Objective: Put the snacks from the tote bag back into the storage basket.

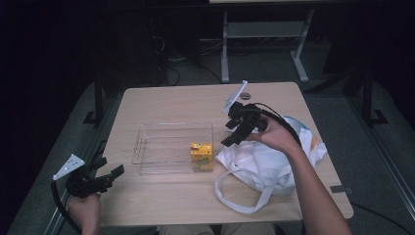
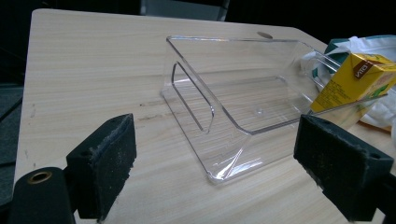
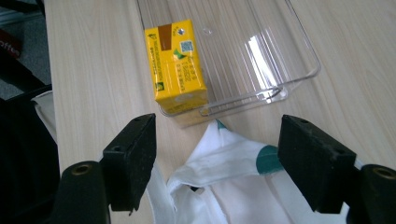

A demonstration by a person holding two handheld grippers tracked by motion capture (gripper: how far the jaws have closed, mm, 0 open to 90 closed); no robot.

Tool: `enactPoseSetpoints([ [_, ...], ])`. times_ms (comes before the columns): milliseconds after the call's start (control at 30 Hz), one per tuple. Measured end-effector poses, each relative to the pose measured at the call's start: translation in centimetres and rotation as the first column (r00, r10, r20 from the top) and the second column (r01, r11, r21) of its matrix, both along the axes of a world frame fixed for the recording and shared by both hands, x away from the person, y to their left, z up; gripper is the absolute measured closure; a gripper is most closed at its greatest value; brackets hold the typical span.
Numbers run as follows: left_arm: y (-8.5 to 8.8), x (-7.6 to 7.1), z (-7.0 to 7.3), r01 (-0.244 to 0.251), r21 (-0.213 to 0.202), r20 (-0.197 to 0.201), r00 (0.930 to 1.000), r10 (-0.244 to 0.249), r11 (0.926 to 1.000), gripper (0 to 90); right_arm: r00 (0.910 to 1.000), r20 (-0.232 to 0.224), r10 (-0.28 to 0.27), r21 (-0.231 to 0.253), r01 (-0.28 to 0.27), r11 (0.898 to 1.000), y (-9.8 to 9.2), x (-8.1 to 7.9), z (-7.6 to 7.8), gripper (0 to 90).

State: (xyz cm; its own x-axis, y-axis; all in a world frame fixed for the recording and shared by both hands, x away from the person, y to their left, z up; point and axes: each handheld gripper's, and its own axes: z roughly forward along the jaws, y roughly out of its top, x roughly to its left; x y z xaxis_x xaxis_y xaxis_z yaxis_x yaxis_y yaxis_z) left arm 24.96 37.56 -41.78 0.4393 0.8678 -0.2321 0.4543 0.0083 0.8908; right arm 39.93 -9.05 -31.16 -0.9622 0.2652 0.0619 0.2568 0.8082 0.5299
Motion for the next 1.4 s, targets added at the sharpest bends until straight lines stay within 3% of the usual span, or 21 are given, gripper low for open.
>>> enactPoseSetpoints([
  [800,0.0,0.0,-0.1,0.002,0.007,-0.003,1.0,-0.002,1.0,12.5,0.9956,-0.013,-0.092,0.008,0.092,0.996,-4.6,-0.6,-2.3,28.6],
  [1400,-0.2,0.1,-0.1,0.005,0.012,-0.004,1.0,-0.005,0.9999,12.5,0.9864,-0.024,-0.162,0.023,0.163,0.986,-8.0,-1.6,-3.7,28.7],
])
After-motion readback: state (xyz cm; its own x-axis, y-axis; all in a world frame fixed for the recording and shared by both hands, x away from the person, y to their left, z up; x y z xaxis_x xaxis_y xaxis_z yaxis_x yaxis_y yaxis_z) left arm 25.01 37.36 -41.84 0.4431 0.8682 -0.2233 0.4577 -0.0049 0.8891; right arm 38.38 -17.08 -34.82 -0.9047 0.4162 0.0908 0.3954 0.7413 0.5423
